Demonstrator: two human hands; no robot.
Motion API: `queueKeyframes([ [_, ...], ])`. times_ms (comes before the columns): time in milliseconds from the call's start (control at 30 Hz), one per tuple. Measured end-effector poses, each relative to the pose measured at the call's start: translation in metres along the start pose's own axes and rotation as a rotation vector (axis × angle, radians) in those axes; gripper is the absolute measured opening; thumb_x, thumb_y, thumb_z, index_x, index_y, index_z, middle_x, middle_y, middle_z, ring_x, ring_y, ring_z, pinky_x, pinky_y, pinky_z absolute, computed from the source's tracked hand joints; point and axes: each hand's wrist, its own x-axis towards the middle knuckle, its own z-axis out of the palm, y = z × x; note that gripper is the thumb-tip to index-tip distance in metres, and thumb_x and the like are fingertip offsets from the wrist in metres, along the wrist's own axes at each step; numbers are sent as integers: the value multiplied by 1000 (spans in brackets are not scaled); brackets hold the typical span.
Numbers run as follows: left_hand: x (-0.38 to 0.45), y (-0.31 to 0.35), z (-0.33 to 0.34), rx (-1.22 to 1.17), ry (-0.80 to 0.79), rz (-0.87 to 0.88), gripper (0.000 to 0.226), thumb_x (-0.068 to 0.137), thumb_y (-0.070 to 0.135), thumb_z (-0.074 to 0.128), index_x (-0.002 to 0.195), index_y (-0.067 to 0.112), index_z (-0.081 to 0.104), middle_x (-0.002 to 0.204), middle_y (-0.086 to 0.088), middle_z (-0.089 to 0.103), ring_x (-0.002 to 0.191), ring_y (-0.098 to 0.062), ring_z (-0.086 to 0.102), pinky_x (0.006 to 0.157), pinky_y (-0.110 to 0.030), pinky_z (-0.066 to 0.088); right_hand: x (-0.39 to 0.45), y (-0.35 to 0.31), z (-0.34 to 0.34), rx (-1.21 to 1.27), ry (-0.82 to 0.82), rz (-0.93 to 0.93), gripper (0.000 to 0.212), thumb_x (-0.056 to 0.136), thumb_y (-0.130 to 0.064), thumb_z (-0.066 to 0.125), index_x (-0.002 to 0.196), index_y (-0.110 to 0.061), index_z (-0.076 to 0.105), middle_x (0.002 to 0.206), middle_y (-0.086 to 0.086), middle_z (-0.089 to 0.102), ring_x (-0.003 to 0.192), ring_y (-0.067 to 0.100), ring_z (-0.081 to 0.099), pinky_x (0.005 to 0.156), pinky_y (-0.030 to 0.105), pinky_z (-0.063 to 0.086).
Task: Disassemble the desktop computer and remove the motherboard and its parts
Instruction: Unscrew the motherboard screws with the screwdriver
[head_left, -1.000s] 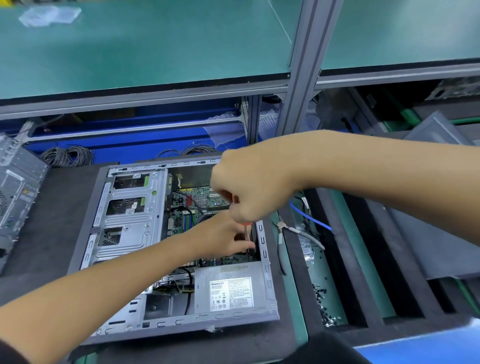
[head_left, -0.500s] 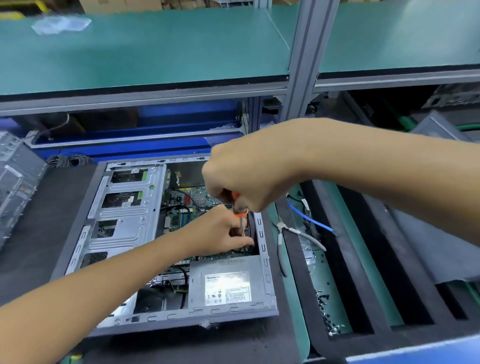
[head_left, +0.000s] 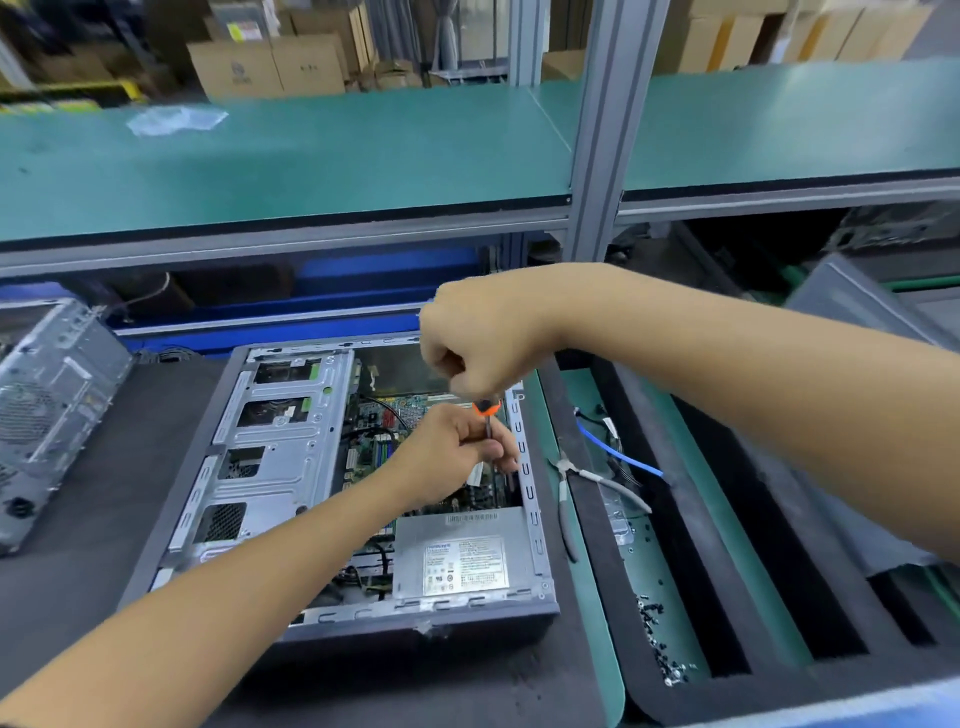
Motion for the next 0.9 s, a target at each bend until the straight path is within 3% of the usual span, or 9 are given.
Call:
queueKeyframes([
  [200,-4,-2,3,-10,84,28,32,87,-16,54,71,8,68,65,3,69,46,2,56,51,-6,41,-8,-2,1,245,81,147,10,74,-15,54,74,-8,62,70,7,68,67,22,67,58,35,51],
  [267,-5,0,6,-1,87,29,30,86,-15,56,70,7,69,64,4,69,46,1,56,51,-7,42,-12,-1,2,273,82,194,11,76,-19,56,76,-9,60,70,5,68,64,20,68,52,30,48],
  [367,-4,3,10,27,121,25,24,84,-12,62,68,5,70,69,-5,69,47,1,56,52,-8,44,-19,-2,0,227,95,291,28,84,-31,56,71,-7,51,55,3,58,41,14,60,44,22,35],
  [433,-2,4,12,28,140,31,23,84,-8,65,69,8,71,73,-10,71,55,-3,62,60,-11,48,-24,-2,-2,215,53,374,41,89,-40,53,65,-7,47,42,2,56,35,17,60,44,21,38],
  [533,0,2,15,44,163,50,26,84,-2,69,67,18,72,72,-10,72,62,-7,65,66,-18,53,-27,-3,-4,192,-2,425,38,89,-36,52,62,-9,48,37,2,58,37,18,62,45,21,44],
  [667,2,-2,17,122,181,55,12,83,10,74,73,16,76,71,-5,73,56,-5,58,59,-20,49,-31,1,-6,194,-45,348,32,82,-28,65,60,-11,49,38,-5,58,49,13,67,55,25,49],
  [733,1,-3,15,115,186,51,9,83,13,75,74,10,76,71,-2,74,48,2,52,50,-13,41,-31,1,-6,118,-64,275,27,80,-28,70,65,-10,58,43,-7,61,57,11,68,55,25,48],
  [800,0,-5,14,119,179,60,15,81,16,77,68,9,74,71,-4,74,43,4,48,47,-10,36,-30,-1,-4,62,-72,207,15,77,-25,75,74,-11,67,60,-3,68,68,15,68,55,28,51],
  [900,-2,-7,13,151,181,79,30,78,23,79,61,3,65,72,-20,70,47,-1,51,48,-15,38,-30,-2,-6,63,-88,133,10,74,-16,78,79,-17,70,80,1,70,77,17,67,62,32,55],
])
